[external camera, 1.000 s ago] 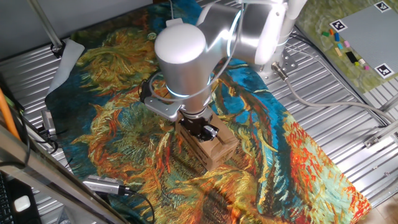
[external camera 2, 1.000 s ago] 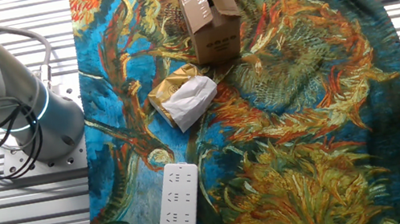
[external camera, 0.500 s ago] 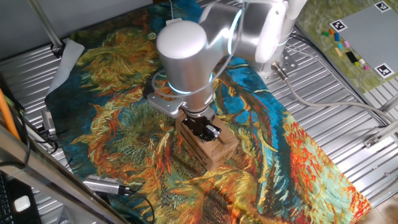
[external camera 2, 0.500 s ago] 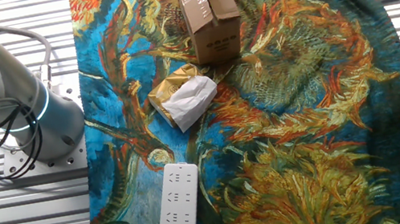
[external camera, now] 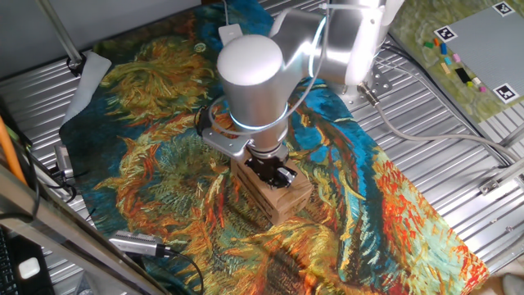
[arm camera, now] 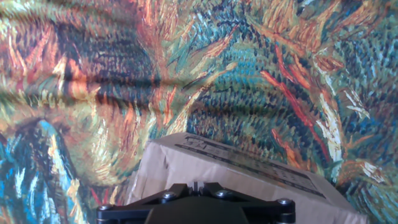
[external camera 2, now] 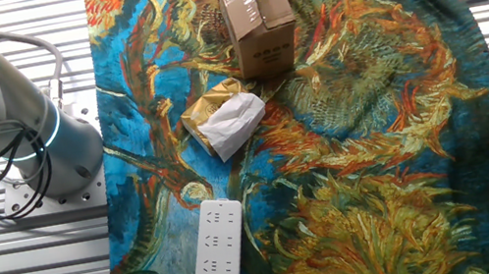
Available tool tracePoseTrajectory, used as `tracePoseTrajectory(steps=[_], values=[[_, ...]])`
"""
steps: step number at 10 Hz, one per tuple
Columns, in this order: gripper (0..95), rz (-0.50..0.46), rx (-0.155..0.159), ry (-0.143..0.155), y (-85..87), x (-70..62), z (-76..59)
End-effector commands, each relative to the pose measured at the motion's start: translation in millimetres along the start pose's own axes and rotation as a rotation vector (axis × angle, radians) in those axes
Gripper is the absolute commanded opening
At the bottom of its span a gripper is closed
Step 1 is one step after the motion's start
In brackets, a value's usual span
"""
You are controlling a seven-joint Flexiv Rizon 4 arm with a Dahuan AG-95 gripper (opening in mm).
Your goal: Cover the box
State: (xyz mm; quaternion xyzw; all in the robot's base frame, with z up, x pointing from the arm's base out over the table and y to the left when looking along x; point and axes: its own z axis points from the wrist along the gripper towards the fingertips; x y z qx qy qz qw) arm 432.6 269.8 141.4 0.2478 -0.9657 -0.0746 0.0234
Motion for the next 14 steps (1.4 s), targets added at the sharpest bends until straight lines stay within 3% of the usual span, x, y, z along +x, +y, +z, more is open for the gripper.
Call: tracePoseTrajectory(steps=[1, 7, 14], values=[[0.0, 0.004, 0.004, 0.009, -0.2, 1.1, 0.5], [0.0, 0.022, 0.001, 0.06, -0.2, 1.1, 0.5], [0.0, 0.032, 0.01, 0.057, -0.2, 1.1, 0.5]])
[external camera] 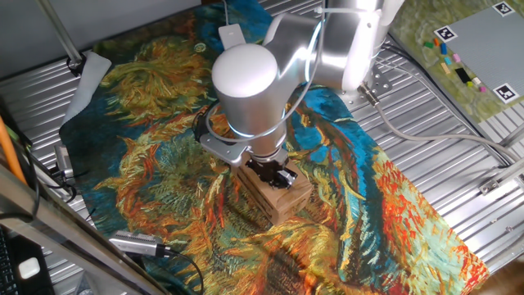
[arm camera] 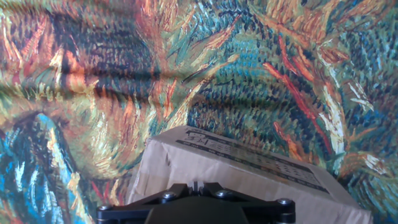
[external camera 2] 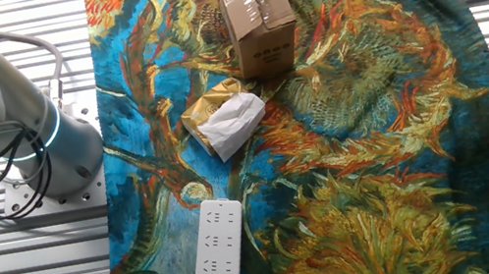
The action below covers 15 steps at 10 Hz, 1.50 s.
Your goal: Cover the box
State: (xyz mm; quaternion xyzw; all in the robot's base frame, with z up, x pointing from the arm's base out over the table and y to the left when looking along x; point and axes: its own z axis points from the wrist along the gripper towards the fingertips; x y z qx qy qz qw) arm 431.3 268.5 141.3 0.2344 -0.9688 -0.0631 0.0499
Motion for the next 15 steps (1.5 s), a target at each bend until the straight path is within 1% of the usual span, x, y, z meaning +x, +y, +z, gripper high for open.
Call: tracePoseTrajectory(steps=[1, 2, 9, 14, 15], values=[[0.0, 0.0, 0.003, 0.002, 0.2, -0.7, 0.5], [0.0, 0.001, 0.004, -0.004, 0.2, -0.7, 0.5], [0.0, 0.02, 0.013, -0.013, 0.2, -0.7, 0.5], [0.0, -0.01, 0.02, -0.043, 0.2, -0.7, 0.5], [0.0, -0.011, 0.021, -0.043, 0.2, -0.7, 0.5]])
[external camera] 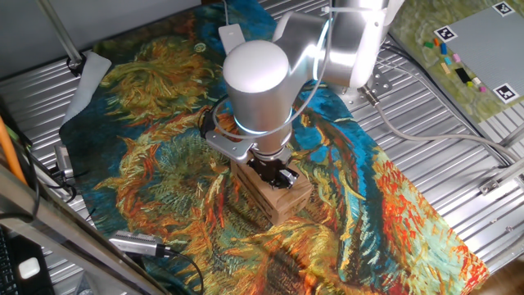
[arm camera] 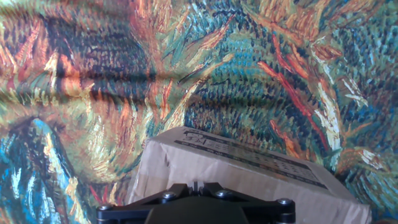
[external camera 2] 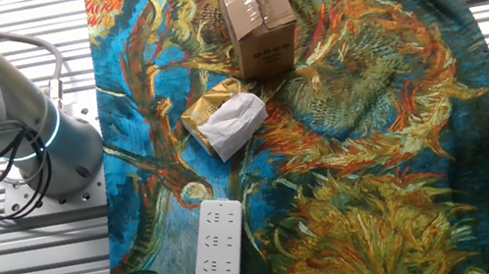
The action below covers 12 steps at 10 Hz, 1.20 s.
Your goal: Cover the box
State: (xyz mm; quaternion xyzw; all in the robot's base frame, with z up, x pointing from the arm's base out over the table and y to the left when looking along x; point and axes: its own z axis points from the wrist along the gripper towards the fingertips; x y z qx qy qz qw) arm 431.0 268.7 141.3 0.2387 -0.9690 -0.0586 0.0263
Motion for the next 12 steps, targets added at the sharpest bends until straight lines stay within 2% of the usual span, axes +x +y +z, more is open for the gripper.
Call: tracePoseTrajectory(steps=[1, 6, 8, 10, 12], values=[[0.0, -0.002, 0.005, 0.003, 0.0, -0.8, 0.5], [0.0, -0.003, 0.005, 0.001, 0.0, -0.8, 0.5], [0.0, 0.006, 0.01, 0.006, 2.2, -0.2, -15.4], [0.0, 0.004, 0.001, 0.001, 0.4, 6.0, -25.8], [0.0, 0.004, -0.001, 0.001, 1.6, 10.2, -29.1]])
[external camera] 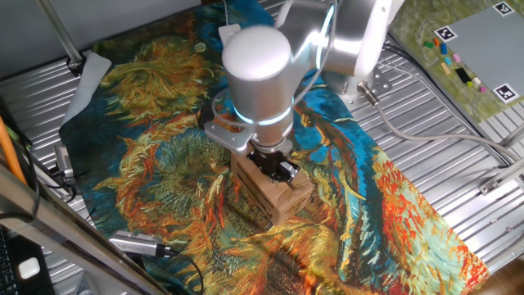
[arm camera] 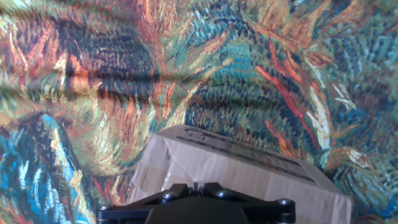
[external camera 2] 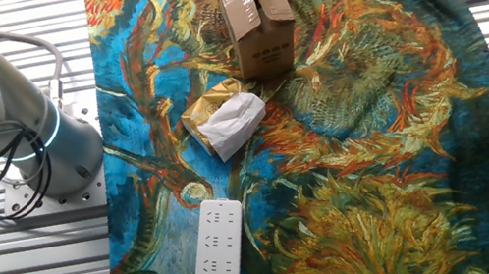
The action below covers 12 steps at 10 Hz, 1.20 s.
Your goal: Cover the box
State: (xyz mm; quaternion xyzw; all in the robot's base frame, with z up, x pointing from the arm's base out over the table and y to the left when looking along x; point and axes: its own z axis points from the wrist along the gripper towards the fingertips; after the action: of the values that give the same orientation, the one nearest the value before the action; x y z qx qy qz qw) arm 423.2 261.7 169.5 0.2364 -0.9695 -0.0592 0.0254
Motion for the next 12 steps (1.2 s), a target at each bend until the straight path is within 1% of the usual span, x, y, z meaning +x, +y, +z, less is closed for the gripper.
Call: tracePoseTrajectory(steps=[1, 2, 4, 9, 11, 12], values=[[0.0, 0.001, -0.002, 0.01, 3.5, 2.5, -2.3], [0.0, 0.006, -0.002, 0.017, 5.8, 3.6, -2.5], [0.0, 0.013, -0.012, 0.015, 9.2, 4.7, -4.0], [0.0, 0.019, -0.017, 0.007, 24.5, 17.4, 8.0], [0.0, 0.023, -0.012, 0.005, 25.0, 15.9, 10.6], [0.0, 0.022, -0.014, -0.001, 24.4, 14.0, 11.7]])
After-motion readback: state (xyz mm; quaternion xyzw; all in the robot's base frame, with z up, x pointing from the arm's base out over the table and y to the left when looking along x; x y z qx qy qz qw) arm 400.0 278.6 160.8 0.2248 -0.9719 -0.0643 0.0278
